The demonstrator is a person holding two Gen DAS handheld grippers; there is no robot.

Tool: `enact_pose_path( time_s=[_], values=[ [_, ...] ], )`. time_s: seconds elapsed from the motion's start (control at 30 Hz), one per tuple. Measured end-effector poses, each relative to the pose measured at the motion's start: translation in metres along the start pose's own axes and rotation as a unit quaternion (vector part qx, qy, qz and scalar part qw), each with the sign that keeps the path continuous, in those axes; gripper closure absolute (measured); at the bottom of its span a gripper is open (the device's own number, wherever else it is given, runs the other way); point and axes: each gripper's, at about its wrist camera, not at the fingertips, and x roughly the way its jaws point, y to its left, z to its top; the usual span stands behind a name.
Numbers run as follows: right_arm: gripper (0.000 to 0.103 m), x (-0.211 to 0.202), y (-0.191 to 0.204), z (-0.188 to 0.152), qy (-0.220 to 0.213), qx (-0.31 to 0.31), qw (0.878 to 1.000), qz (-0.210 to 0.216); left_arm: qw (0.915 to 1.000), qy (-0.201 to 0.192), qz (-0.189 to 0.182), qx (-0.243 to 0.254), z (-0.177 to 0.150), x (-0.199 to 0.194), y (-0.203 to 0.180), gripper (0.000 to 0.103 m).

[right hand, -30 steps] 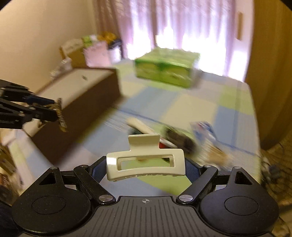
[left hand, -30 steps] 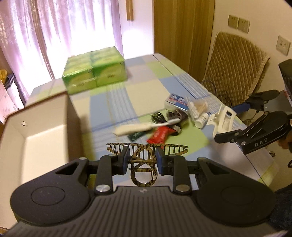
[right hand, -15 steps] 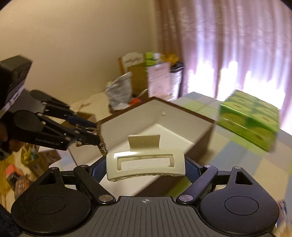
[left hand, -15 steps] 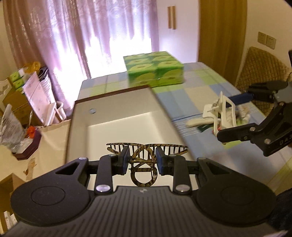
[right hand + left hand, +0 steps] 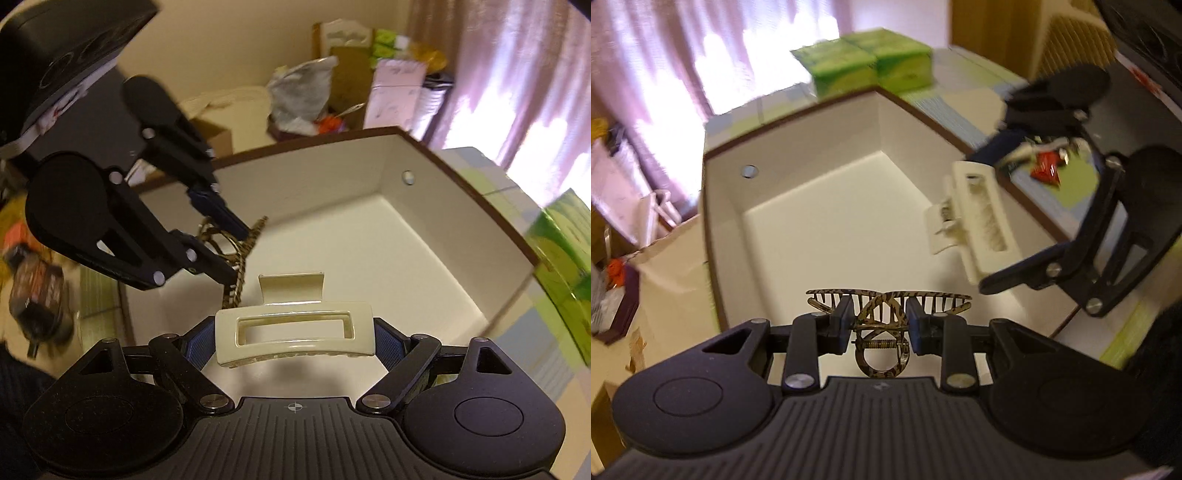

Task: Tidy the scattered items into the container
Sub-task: 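Carry the camouflage clip with the left tool while the right tool carries the white claw clip into the box, then open the right tool over the box while the left tool releases the camouflage clip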

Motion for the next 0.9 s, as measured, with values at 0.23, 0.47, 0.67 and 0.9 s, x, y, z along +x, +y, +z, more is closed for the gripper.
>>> enact_pose_path(
  time_s=[0.23, 0.47, 0.67, 0.9],
  values=[
    [0.015, 0.042, -0.007, 0.008, 0.070, -0.055, 0.996, 0.033, 0.9940, 0.049, -0.041, 0.089, -0.005, 0.037, 0.004, 0.078],
    [0.015, 0.069, -0.016, 0.015, 0.104, -0.060, 0.992, 0.045, 0.9835, 0.079, -0.065, 0.149, -0.009, 0.057, 0.007, 0.078],
    [0.000, 0.074, -0.019, 0.015, 0.104, -0.065, 0.991, 0.049, 0.9807, 0.075, -0.071, 0.166, -0.008, 0.057, 0.013, 0.068],
    [0.000, 0.064, -0.024, 0.017, 0.082, -0.066, 0.993, 0.047, 0.9809, 0.077, -0.073, 0.163, -0.014, 0.049, 0.018, 0.060]
  ],
)
